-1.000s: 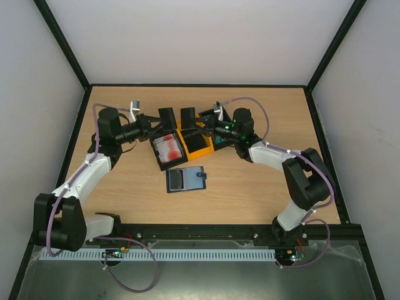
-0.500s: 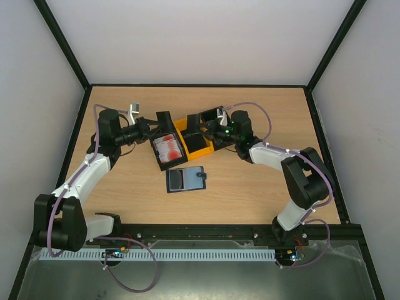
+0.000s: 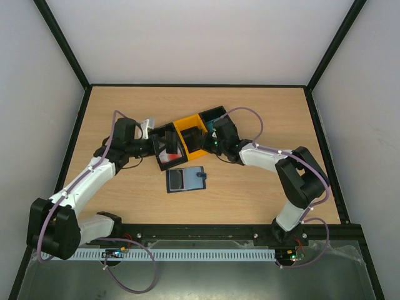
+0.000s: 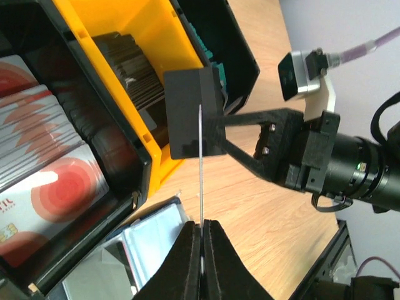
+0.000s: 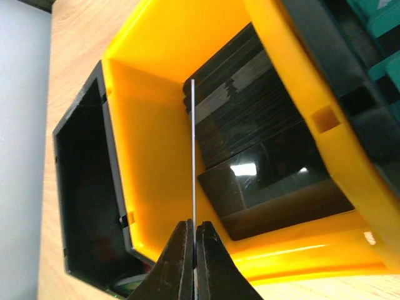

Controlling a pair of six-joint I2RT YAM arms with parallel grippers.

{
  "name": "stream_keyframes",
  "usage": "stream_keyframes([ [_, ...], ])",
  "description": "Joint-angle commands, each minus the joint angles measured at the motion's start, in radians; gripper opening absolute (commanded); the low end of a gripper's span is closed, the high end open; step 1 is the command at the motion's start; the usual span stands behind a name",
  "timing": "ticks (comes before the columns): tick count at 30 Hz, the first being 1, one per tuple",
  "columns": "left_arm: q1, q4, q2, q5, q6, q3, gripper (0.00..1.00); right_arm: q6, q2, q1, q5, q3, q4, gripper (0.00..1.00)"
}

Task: Put the credit cards into the card holder
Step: Insert the credit card into the card holder.

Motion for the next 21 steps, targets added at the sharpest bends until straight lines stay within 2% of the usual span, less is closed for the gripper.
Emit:
stream_keyframes([
  [1,-0.032,-0.075,-0.023,-0.059,0.070,0.003,0.02,-0.017,0.030,0.018,0.136,0.045,-0.053,0.02],
  [21,-0.139,-0.155,0.002,-0.122,0.125,0.006,0.02,0.029,0.072,0.033,0.144,0.060,0.003,0.02],
])
